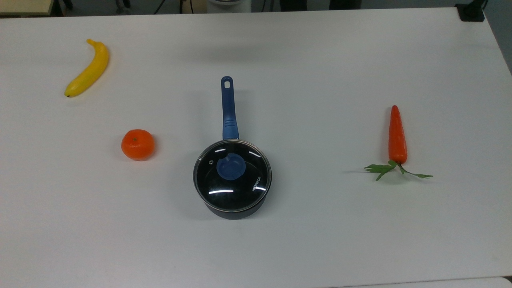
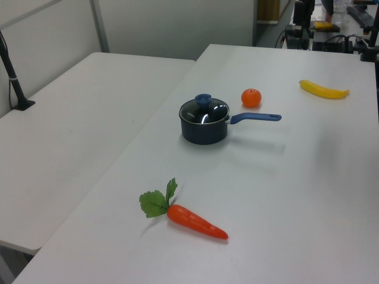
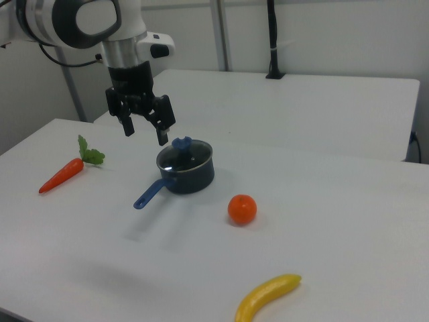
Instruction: Open lid
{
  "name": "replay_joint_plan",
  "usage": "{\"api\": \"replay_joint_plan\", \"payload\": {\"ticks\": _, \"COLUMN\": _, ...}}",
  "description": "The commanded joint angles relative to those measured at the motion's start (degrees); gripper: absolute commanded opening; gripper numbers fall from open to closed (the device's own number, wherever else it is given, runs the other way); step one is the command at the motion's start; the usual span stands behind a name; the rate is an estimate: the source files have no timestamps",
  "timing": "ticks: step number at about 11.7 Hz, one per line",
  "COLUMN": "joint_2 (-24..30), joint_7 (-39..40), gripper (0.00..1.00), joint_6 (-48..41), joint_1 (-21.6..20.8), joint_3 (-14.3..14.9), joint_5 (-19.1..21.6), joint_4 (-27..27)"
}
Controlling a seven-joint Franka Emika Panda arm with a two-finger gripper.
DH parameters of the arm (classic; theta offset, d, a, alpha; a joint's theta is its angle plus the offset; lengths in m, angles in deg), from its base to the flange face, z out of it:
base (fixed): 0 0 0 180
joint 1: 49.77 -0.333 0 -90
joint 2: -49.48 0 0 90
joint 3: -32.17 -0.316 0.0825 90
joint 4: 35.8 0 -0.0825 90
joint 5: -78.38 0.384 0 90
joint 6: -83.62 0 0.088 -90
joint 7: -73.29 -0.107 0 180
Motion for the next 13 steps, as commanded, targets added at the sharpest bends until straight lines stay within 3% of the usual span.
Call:
{"api": "replay_joint_plan", "payload": {"ticks": 1, "joint_2": 0.15, "joint_7": -0.19, "gripper": 1.00, "joint_6": -1.49, "joint_1": 1.48, "joint_3": -1.10, "joint_5": -0.28, "joint_4": -0.29}}
{"api": "replay_joint_plan", "payload": {"ticks": 9, "joint_2": -0.29, "joint_7": -2.02, "gripper": 1.00, "joint_6": -0.37, "joint_1": 1.22, "joint_3": -1.09, "joint_5": 0.33, "joint_4": -0.12}}
{"api": "replay_joint_plan", "payload": {"ticks": 13, "joint_2": -5.38, "joint_7": -17.04, "gripper": 0.99, "joint_6": 14.89, "joint_1": 0.78, "joint_3": -1.44, "joint_5": 0.60, "joint_4": -0.29}}
